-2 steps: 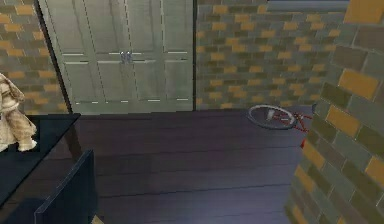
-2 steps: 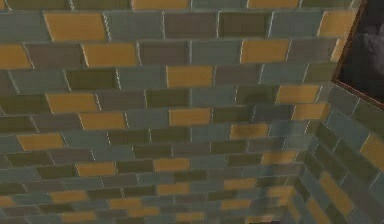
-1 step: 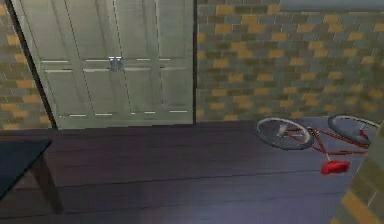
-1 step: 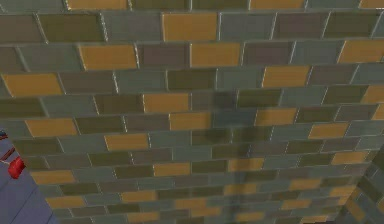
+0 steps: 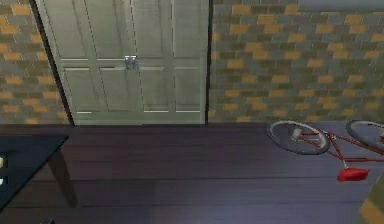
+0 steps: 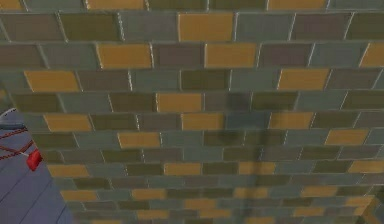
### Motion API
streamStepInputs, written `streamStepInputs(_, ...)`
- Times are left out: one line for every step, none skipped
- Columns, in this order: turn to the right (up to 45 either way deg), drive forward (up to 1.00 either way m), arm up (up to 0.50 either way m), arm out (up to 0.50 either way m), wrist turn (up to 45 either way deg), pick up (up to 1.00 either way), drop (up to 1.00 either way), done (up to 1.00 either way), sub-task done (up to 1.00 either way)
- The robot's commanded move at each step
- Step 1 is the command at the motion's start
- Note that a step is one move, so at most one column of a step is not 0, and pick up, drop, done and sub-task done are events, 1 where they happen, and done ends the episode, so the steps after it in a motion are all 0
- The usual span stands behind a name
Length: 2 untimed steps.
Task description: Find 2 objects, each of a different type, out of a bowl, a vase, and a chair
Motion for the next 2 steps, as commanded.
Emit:
streamStepInputs(0.0, 0.8, 0.0, 0.0, 0.0, 0.0, 0.0, 0.0, 0.0)
streamStepInputs(-36.0, 0.0, 0.0, 0.0, 0.0, 0.0, 0.0, 0.0, 0.0)
